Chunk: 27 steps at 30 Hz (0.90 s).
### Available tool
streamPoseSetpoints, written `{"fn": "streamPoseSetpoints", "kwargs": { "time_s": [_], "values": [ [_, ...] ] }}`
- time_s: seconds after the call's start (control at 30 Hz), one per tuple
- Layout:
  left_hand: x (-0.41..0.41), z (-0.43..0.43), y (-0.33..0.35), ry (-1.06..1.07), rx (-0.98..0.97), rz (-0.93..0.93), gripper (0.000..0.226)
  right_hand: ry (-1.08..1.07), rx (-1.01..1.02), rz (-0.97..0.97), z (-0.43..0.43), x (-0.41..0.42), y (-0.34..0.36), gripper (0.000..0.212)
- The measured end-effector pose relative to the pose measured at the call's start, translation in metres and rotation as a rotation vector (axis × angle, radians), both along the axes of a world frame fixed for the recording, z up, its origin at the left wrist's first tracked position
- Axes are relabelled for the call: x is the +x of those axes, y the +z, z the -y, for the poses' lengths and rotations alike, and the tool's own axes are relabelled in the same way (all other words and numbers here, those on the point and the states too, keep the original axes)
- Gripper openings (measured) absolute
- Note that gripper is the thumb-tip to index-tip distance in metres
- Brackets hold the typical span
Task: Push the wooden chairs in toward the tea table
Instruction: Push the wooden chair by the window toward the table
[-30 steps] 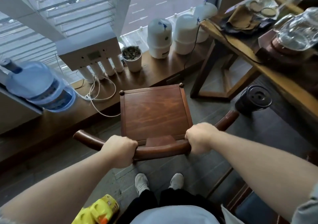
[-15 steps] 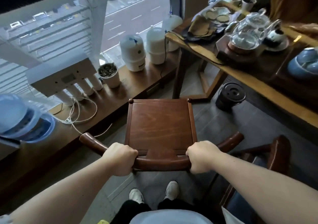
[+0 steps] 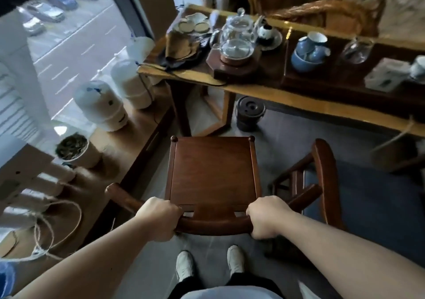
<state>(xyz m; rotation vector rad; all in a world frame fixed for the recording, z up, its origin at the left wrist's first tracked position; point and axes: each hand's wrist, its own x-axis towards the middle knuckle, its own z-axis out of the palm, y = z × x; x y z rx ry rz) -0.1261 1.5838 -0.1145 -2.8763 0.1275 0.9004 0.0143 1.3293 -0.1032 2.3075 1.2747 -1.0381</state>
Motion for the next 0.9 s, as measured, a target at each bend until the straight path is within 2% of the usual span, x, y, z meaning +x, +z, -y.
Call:
{"fn": "streamPoseSetpoints", "kwargs": {
  "time_s": [0.33,0.53,0.67,0.9],
  "values": [
    [0.047,-0.044,0.001,-0.223,-0.049,-0.009,0.023,-0.261,0.027,0.002,-0.018,-0.018,-0.002,0.017],
    [0.040,-0.051,-0.003,-0.240,-0.063,-0.024,0.021,-0.303,0.022,-0.015,-0.020,-0.036,-0.001,0.020],
    [0.026,-0.055,-0.006,-0.280,-0.072,-0.032,0.019,-0.334,0.047,-0.029,-0.018,-0.057,-0.005,0.013],
    [0.026,-0.053,-0.003,-0.304,-0.064,-0.055,0.017,-0.350,0.048,-0.052,-0.014,-0.063,-0.005,0.014]
  ]
}}
